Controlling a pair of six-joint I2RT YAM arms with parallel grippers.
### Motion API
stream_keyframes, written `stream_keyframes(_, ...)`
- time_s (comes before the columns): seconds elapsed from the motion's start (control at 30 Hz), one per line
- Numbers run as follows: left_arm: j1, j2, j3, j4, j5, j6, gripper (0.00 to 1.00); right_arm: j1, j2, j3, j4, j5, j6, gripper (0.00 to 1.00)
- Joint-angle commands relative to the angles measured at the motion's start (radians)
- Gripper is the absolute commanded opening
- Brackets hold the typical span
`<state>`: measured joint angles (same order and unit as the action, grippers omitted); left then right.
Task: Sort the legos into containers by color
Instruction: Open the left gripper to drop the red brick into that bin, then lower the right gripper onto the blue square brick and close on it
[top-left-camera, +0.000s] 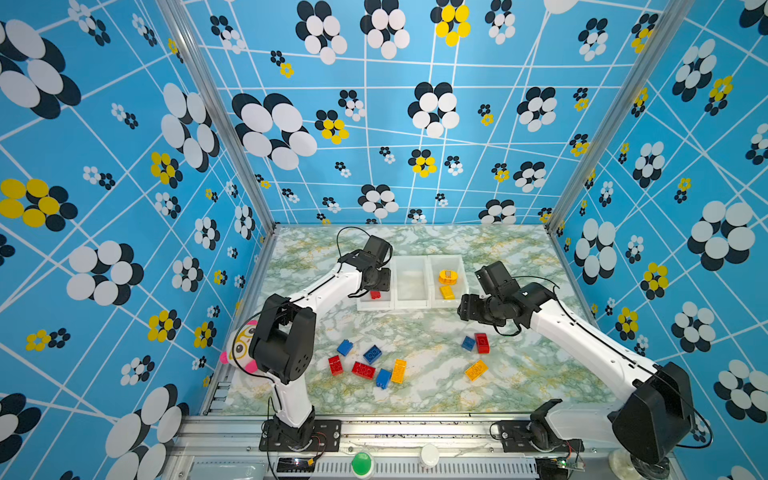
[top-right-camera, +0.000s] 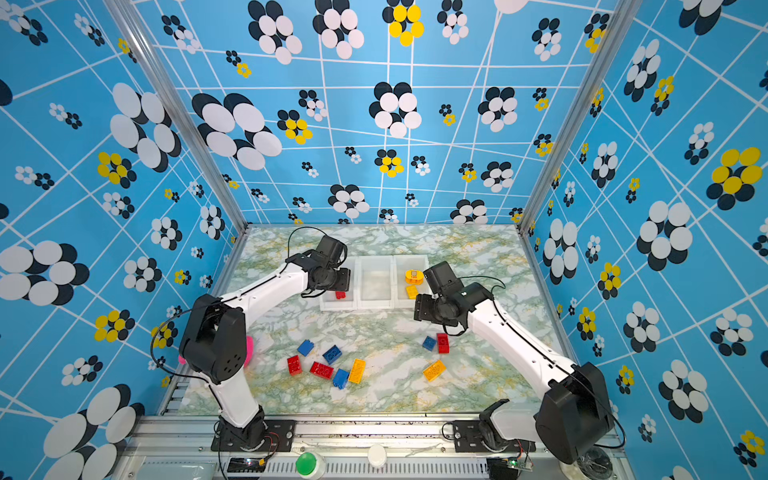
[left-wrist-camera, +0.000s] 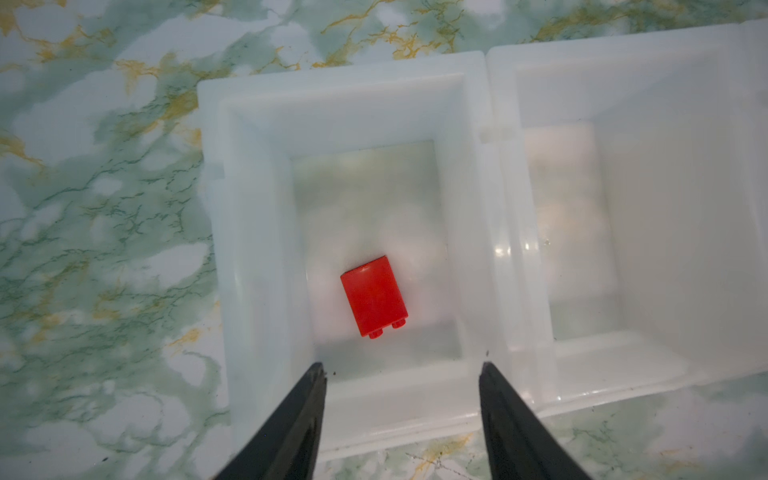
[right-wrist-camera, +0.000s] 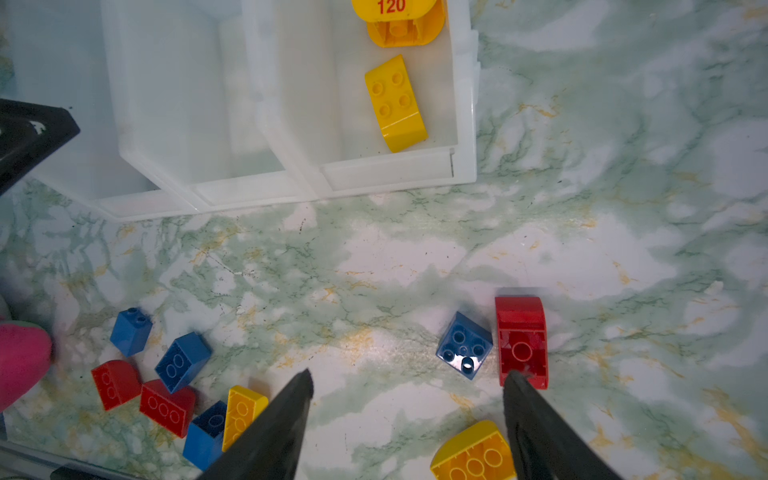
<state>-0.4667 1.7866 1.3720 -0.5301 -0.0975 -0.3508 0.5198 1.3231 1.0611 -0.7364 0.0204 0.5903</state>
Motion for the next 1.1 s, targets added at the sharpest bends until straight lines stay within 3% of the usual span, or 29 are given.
stream_keyframes(0.0,-0.007,-0.070,-0.037,0.027,0.031,-0.026,0.62,0.008,-0.001,-0.005,-0.030,0.023,0.016,0.75)
stream_keyframes(0.5,-0.006,-0.293,-0.207,0.072,0.093,-0.103,0.78,0.011,0.041,-0.067,-0.014,0.017,0.073,0.76)
stream_keyframes(1.07,-0.006,-0.392,-0.299,0.095,0.155,-0.149,0.88,0.083,0.123,-0.178,0.091,0.064,0.283,0.79)
